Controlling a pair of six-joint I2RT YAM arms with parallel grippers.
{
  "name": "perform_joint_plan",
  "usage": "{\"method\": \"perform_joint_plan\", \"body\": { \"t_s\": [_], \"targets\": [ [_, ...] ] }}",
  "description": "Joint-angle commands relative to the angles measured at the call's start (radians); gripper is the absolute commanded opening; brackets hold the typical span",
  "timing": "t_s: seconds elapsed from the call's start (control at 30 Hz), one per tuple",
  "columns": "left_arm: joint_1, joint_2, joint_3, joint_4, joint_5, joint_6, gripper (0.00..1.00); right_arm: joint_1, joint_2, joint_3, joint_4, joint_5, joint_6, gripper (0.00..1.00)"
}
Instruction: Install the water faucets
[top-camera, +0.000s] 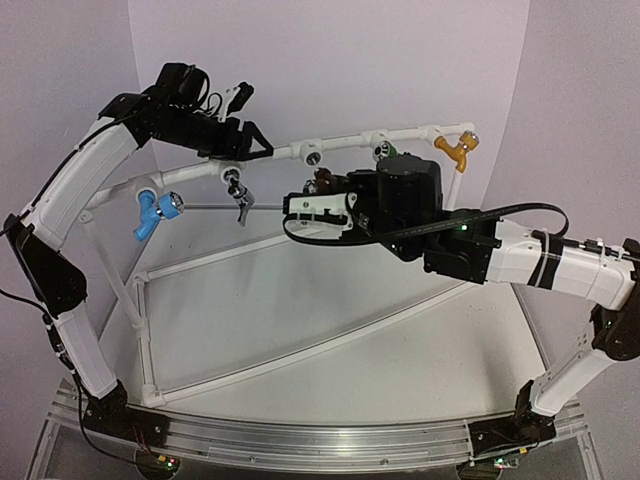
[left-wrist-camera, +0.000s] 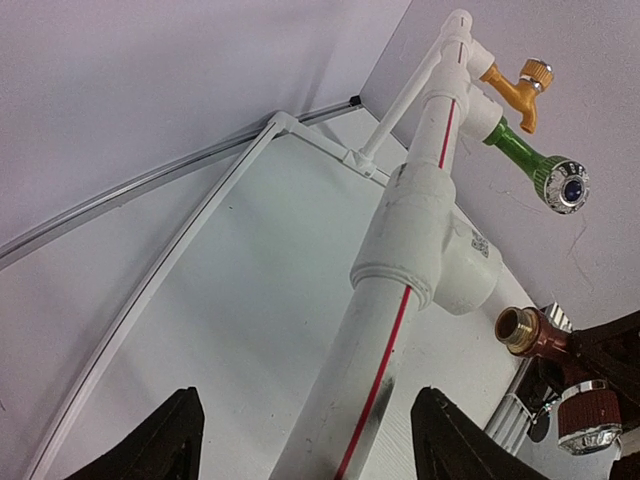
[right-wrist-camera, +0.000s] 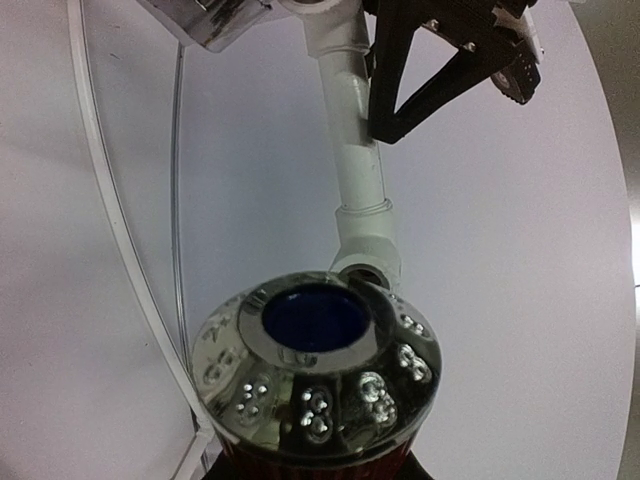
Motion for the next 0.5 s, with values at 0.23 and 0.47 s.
{"method": "perform_joint_plan", "body": {
  "t_s": [0.23, 0.47],
  "targets": [
    [-0.004, 0.029, -0.009, -0.018, 0.020, 0.026, 0.51, -0.017, 0.084, -0.048, 0.396, 0.108, -0.193, 0.00],
    [-0.004, 0.015, -0.039, -0.016, 0.013, 0.033, 0.41, -0.028, 0.121, -0.064, 0.552, 0.109, -0.266, 0.00]
  ]
}}
